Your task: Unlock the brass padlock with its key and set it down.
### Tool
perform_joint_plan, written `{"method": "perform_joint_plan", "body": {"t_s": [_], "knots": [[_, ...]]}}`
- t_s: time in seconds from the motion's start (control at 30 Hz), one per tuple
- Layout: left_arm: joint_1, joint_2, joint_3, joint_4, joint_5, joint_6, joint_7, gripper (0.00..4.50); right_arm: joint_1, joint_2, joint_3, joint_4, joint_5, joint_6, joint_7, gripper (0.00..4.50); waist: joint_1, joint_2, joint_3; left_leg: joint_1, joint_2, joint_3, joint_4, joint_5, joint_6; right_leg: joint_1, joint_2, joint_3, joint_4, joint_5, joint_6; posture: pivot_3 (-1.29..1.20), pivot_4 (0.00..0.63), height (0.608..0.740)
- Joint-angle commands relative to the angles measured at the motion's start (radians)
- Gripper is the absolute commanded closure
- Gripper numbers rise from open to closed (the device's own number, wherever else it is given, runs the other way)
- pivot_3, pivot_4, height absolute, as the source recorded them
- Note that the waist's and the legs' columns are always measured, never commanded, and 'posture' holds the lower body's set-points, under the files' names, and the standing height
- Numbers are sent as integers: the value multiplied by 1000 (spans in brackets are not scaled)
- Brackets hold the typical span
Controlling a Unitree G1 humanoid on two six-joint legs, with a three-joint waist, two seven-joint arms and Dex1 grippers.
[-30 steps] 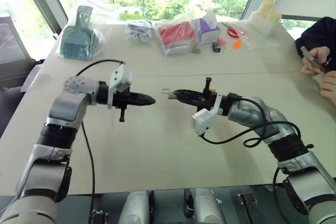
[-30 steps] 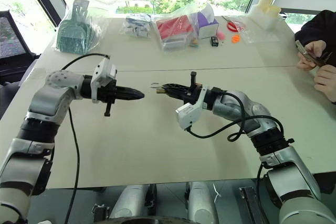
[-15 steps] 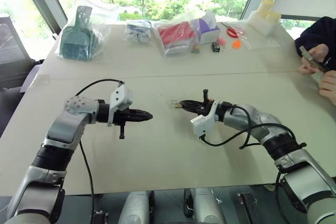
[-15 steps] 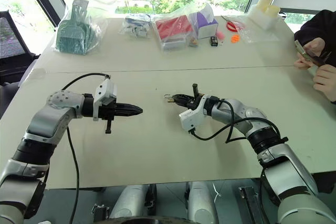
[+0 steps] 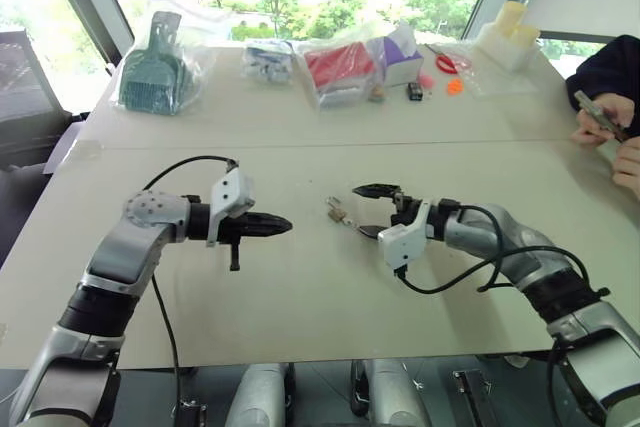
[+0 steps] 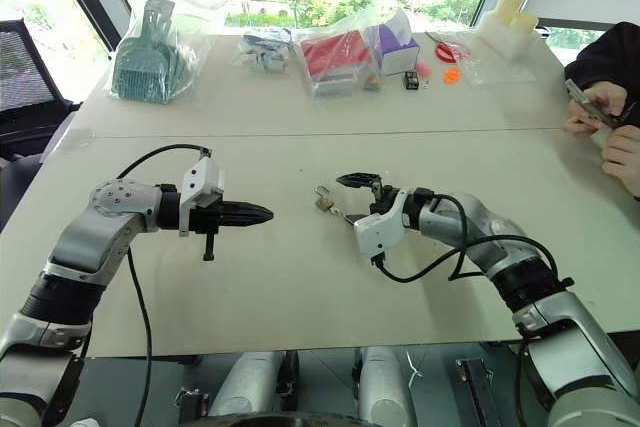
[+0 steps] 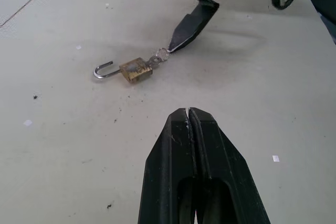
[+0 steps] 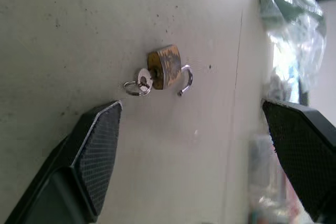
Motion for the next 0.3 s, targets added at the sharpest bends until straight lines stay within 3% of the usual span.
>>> {"method": "perform_joint_plan", "body": {"t_s": [0.03, 0.2, 0.3], "knots": [[-31, 18, 40, -10, -11, -17, 9, 4500, 60, -38, -108, -254, 357, 355, 212, 58, -1, 0, 0, 1, 0, 0, 0, 0, 0, 1, 0, 0, 0, 0, 0, 0, 150, 740], [-37, 34, 62, -7, -22, -10, 12, 4500, 69, -89, -216, -453, 587, 795, 307, 58, -1, 0, 0, 4, 4, 0, 0, 0, 0, 3, 0, 0, 1, 0, -1, 0, 150, 740], [-33, 45, 71, -19, -32, 3, 14, 4500, 61, -108, -254, -511, 653, 941, 322, 58, 0, 0, 0, 5, 4, 0, 0, -1, 1, 3, 0, 0, 0, -2, -4, 0, 150, 740]]}}
